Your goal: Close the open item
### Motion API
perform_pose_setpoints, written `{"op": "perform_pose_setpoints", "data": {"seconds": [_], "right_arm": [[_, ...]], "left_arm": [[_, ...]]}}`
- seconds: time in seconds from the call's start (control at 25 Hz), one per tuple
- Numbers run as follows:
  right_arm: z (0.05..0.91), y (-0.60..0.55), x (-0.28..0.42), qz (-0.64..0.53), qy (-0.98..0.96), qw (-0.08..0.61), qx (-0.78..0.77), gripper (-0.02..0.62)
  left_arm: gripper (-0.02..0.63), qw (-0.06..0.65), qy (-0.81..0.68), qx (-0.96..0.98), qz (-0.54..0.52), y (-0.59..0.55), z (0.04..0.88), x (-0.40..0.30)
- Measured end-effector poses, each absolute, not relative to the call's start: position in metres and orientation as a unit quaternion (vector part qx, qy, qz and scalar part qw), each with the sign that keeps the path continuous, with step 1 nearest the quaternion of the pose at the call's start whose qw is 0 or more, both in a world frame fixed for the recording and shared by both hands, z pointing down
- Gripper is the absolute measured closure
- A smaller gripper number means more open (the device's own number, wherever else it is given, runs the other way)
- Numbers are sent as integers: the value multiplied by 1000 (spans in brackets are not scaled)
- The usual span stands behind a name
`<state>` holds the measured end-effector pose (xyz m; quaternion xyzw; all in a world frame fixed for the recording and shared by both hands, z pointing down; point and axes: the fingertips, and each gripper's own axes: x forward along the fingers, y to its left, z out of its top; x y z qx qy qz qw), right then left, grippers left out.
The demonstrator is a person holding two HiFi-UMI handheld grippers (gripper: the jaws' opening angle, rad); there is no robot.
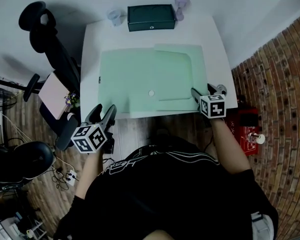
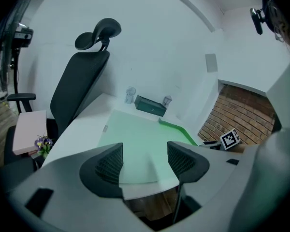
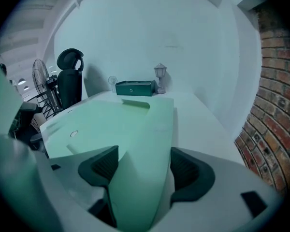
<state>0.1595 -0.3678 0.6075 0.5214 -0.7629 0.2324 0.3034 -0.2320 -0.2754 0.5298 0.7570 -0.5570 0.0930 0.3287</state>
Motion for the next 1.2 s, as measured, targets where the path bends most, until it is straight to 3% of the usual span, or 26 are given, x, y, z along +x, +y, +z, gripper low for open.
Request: {"op": "perform_pose_setpoints", "data": {"seconds": [0.56,1.04,1.2], "right_arm": [[609,-335,152,211,-780,317,497,261],[611,-334,149,206,-784,302,502,262],[613,-332,149,206,-788,292,500,262]], "left_arm": [[316,397,-580,702,117,-212,597,-299],[316,448,-538,707,103,-205,642,-297],[364,454,-529,712,87,-205,646,-291]]}}
